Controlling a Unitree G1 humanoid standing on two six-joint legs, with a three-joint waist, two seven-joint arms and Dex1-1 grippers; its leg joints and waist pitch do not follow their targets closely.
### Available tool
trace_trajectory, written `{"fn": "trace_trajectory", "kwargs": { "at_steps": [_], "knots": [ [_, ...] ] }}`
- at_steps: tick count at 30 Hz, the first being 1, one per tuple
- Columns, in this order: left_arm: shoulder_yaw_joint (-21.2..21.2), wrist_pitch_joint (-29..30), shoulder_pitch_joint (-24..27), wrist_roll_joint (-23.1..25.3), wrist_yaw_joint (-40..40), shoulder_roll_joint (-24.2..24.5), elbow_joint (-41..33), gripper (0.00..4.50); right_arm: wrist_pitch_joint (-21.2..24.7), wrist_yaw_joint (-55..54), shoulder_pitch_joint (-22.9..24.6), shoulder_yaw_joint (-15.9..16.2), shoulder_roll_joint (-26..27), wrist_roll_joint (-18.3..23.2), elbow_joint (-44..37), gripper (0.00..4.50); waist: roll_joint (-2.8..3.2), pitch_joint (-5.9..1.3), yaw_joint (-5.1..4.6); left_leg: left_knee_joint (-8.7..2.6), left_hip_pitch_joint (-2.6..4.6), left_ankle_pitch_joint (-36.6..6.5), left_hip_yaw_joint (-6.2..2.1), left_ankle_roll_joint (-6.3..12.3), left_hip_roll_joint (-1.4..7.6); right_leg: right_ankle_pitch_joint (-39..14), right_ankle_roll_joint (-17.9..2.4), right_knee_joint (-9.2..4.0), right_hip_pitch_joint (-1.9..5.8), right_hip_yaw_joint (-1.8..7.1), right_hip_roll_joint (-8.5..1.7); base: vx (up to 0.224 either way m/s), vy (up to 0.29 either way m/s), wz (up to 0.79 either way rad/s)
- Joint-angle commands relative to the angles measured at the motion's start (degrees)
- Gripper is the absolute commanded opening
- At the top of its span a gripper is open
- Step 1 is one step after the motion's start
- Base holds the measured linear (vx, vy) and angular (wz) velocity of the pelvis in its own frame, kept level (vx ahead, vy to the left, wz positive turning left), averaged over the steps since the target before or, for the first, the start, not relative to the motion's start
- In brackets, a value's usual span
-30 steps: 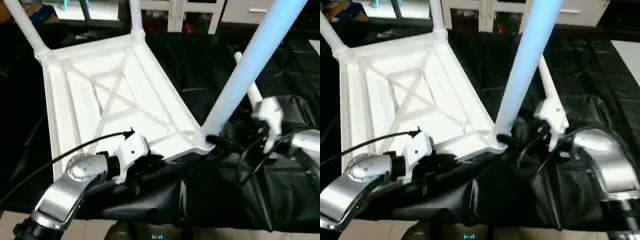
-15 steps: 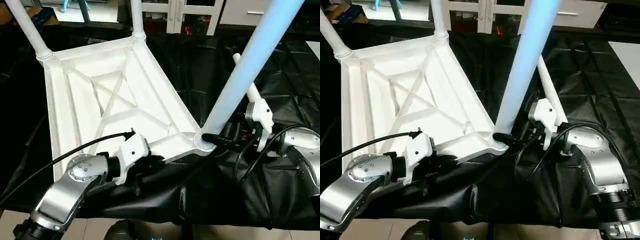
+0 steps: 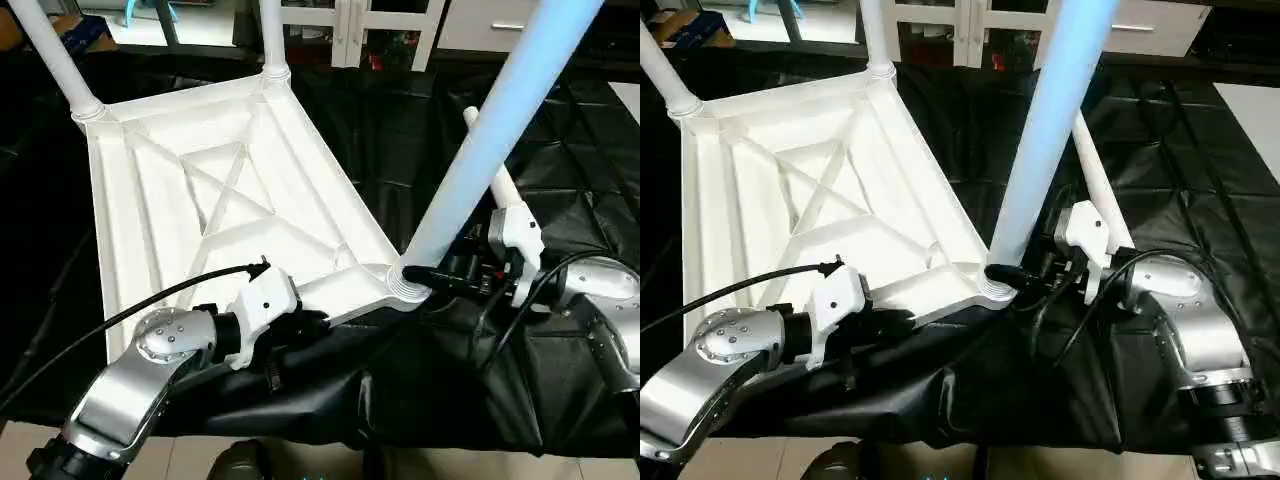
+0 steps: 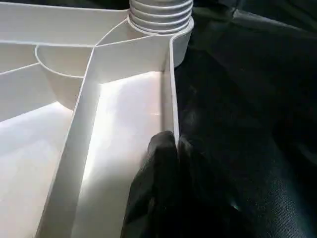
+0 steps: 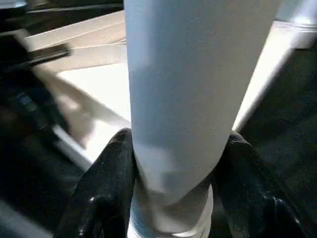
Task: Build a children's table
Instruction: Insert table leg to table base
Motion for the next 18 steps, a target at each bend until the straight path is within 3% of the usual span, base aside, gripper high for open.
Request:
{"fn": "trace_trajectory", "kwargs": {
  "at_steps": [1,5,8,9,12,13,14,15,18],
  "knots": [
    [-4.3,2.7,0.3,0.1,1.7,-2.7,-0.1,0.00,1.8,-6.5,0.4,0.1,1.8,-2.8,0.8,1.93,-1.42,-4.19,-0.19,-3.47,0.87,-4.7,-0.40,8.12,1.64,-9.9,-15.0,-3.32,3.03,1.69,-1.71,0.000,0.000,0.00],
    [-5.3,7.5,-2.1,2.3,7.5,-7.2,1.7,0.00,4.7,-16.8,1.1,0.2,6.8,-6.1,2.9,1.90,-1.64,-3.78,-0.89,-4.02,0.92,-10.5,-0.63,3.86,1.40,-19.4,-11.3,-4.51,2.55,1.82,-1.63,0.000,0.000,0.00],
    [-4.7,14.5,-5.7,5.1,16.1,-14.0,5.1,0.00,6.7,-28.4,0.4,-0.5,12.9,-9.0,6.7,1.90,-1.44,-3.82,-1.41,-4.32,1.08,-13.5,-0.90,1.34,1.31,-21.7,-9.7,-4.88,2.19,1.86,-1.42,0.000,0.000,0.00],
    [-3.9,17.1,-6.7,5.9,19.5,-16.8,6.3,0.00,6.9,-33.3,-0.5,-1.2,15.1,-10.1,8.8,1.90,-1.63,-3.85,-1.67,-4.48,0.85,-14.7,-1.08,0.51,1.24,-22.5,-9.0,-4.92,2.30,1.77,-1.37,0.000,0.000,0.00],
    [-2.1,20.7,-10.3,7.5,26.9,-24.4,10.7,0.00,6.0,-47.2,-4.2,-3.4,21.7,-12.3,15.4,1.89,-1.59,-3.91,-2.01,-4.61,1.16,-18.3,-1.18,-0.50,1.03,-23.4,-7.4,-5.55,1.87,1.58,-1.11,0.000,0.000,0.00],
    [-2.0,20.9,-11.0,7.7,27.8,-25.6,11.5,0.00,5.5,-49.6,-5.0,-3.8,23.0,-12.7,16.7,1.89,-1.42,-3.86,-2.17,-4.56,1.24,-19.2,-1.10,-0.66,0.92,-24.1,-7.1,-5.66,1.49,1.65,-1.16,0.000,0.000,0.00],
    [-2.3,20.4,-11.9,7.8,28.2,-26.7,12.3,0.00,5.2,-51.6,-6.1,-3.9,24.6,-12.8,18.0,1.89,-1.59,-3.90,-2.30,-4.65,1.17,-20.8,-1.38,-1.09,0.73,-25.7,-6.1,-5.90,1.60,1.39,-1.07,0.000,0.000,0.00],
    [-2.7,19.8,-12.6,7.7,27.6,-26.8,12.6,0.00,4.6,-52.3,-7.3,-3.3,25.5,-13.6,18.8,1.89,-1.89,-3.99,-2.42,-4.83,0.98,-21.5,-1.64,-1.07,0.67,-26.2,-5.0,-5.99,1.87,1.19,-1.17,0.000,0.000,0.00],
    [-3.3,17.7,-13.0,7.2,25.4,-25.3,12.4,0.00,3.4,-50.5,-8.8,-2.1,26.2,-14.3,18.8,1.89,-1.71,-4.02,-2.62,-5.11,0.76,-22.0,-1.92,-0.67,0.78,-24.6,-4.1,-6.06,1.96,1.04,-1.14,0.000,0.000,0.00]
  ]
}}
